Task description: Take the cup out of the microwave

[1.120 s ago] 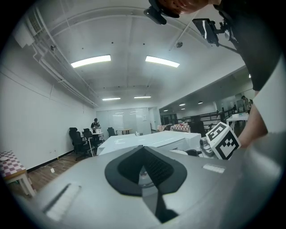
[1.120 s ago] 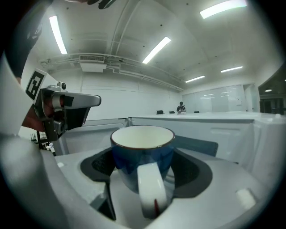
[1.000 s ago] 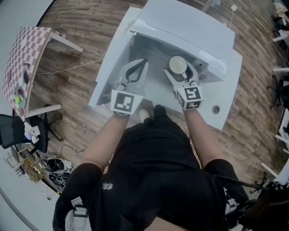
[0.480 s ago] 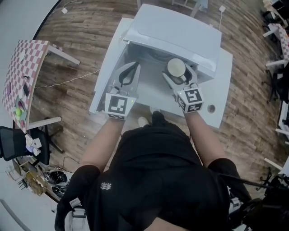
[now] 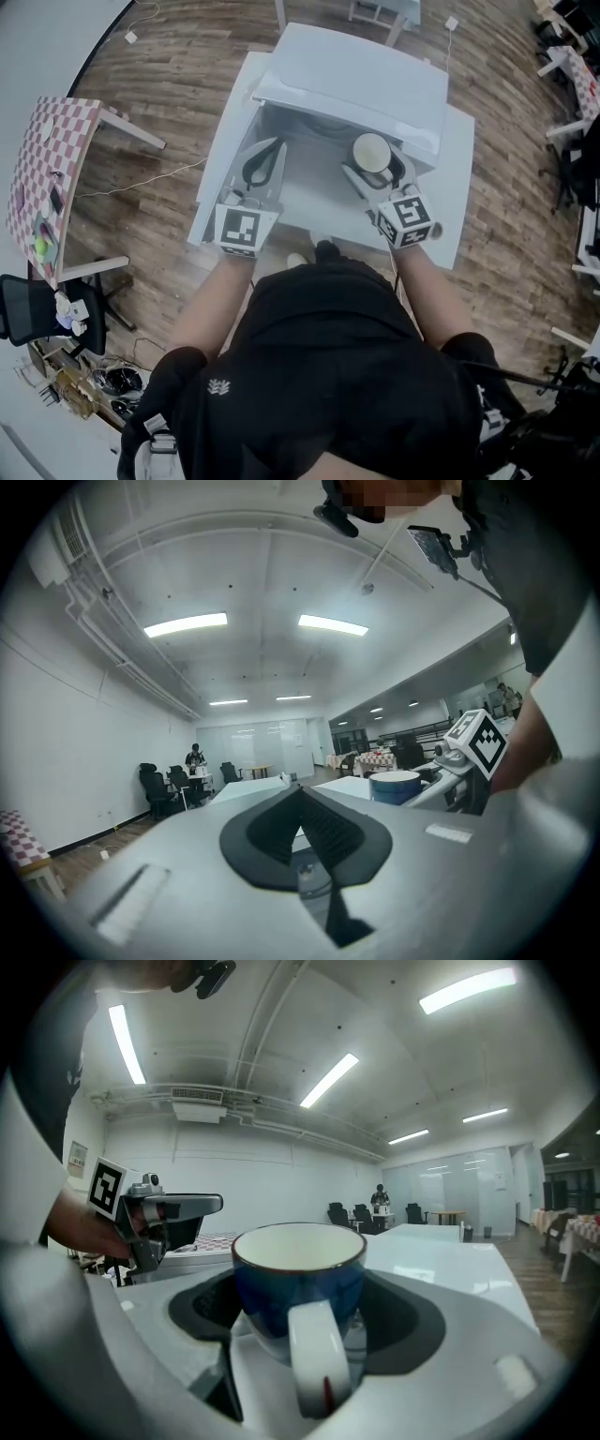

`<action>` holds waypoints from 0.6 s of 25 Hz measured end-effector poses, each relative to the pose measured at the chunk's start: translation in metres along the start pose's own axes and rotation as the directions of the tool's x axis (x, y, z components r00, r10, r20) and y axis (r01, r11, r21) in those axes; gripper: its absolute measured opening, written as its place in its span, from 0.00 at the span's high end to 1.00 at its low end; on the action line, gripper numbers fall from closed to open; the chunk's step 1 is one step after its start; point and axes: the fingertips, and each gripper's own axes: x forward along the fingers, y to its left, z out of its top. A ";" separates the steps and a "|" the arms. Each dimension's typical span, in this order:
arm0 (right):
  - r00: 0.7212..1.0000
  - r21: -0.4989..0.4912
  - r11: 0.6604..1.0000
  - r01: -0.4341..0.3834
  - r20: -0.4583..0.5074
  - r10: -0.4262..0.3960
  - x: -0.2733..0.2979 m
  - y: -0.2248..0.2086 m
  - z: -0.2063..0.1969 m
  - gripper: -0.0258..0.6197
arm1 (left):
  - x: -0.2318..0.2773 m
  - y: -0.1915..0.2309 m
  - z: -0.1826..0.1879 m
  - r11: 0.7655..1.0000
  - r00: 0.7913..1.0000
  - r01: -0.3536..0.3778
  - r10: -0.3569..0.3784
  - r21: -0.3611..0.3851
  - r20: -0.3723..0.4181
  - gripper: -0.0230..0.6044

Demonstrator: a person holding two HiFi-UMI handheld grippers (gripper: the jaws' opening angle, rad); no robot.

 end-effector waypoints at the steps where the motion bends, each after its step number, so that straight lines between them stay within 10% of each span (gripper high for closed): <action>1: 1.000 -0.001 1.000 -0.002 0.000 0.002 -0.002 -0.001 0.002 0.37 | -0.001 0.001 0.000 1.000 1.000 -0.002 0.002 -0.002 -0.001 0.96; 15: 1.000 0.014 1.000 -0.007 -0.010 0.007 -0.022 -0.012 0.014 0.37 | -0.019 0.016 0.005 1.000 1.000 -0.020 0.020 -0.008 -0.014 0.96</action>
